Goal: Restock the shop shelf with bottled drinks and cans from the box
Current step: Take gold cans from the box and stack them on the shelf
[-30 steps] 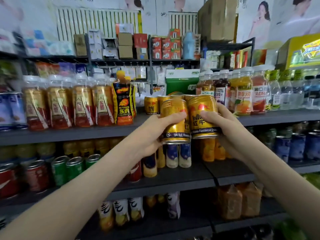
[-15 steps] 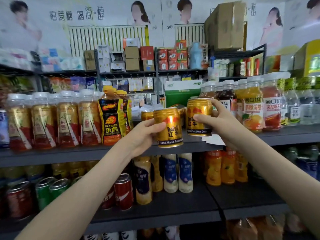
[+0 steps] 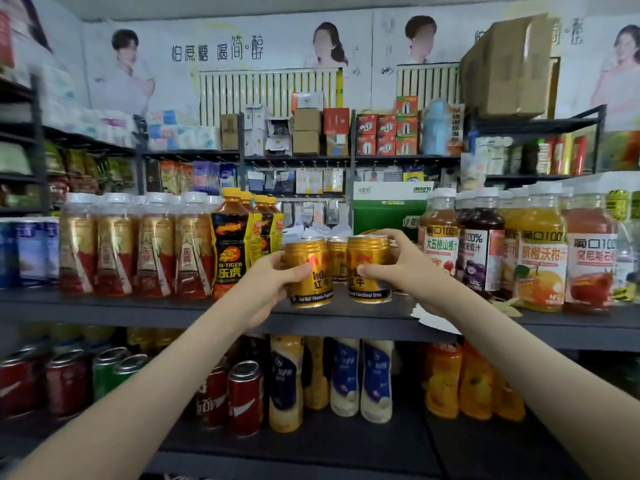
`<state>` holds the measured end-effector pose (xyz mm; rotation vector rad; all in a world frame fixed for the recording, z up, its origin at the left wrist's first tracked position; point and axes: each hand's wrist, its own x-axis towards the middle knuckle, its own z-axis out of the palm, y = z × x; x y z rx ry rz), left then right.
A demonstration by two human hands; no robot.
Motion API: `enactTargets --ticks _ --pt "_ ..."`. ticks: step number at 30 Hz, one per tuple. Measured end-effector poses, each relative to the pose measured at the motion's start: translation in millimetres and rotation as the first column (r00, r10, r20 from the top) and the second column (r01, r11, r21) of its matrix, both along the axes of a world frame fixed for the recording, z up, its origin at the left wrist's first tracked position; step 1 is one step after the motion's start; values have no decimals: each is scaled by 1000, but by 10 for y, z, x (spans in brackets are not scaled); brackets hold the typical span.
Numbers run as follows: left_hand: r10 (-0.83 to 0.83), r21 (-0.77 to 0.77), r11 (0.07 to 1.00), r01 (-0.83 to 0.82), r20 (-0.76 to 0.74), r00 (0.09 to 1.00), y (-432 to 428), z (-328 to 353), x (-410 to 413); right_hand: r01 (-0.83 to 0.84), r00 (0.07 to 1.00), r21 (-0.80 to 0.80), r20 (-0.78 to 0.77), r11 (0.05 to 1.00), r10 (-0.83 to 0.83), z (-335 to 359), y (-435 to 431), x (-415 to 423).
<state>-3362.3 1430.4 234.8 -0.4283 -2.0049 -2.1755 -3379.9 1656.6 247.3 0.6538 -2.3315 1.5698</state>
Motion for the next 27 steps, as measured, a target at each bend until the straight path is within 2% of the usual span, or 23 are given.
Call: enactTargets --ticks 6,10,13,15,17,18,20,23,25,27 --pt "25 -52 998 -25 1 1000 -209 20 -159 86 996 166 -35 982 -82 -67 -236 -273" --pt "-24 -124 992 25 10 1000 -286 -16 -318 72 997 190 4 979 -74 -113 -251 -426" --pt "-53 -166 984 56 18 998 -304 -42 -437 82 997 290 -12 954 -82 -97 -263 -415" --pt "-69 -192 979 71 17 997 -312 -58 -502 187 977 425 -174 885 -123 -58 -263 -419" --pt "-84 -232 969 84 8 996 -326 -72 -554 278 938 588 -338 759 -80 8 -292 -402" --pt "-82 -267 961 78 -5 997 -334 -78 -568 290 927 647 -373 705 -39 42 -321 -399" --pt "-26 -365 931 -6 -84 996 -348 -83 -556 307 921 721 -391 622 -2 100 -383 -416" --pt "76 -513 822 -248 -332 940 -365 -69 -487 329 927 778 -375 535 -24 156 -469 -466" --pt "69 -567 751 -338 -442 895 -366 -25 -434 330 932 799 -359 503 -41 198 -503 -515" --pt "61 -597 715 -364 -465 883 -374 34 -416 313 935 805 -355 504 -14 251 -518 -537"
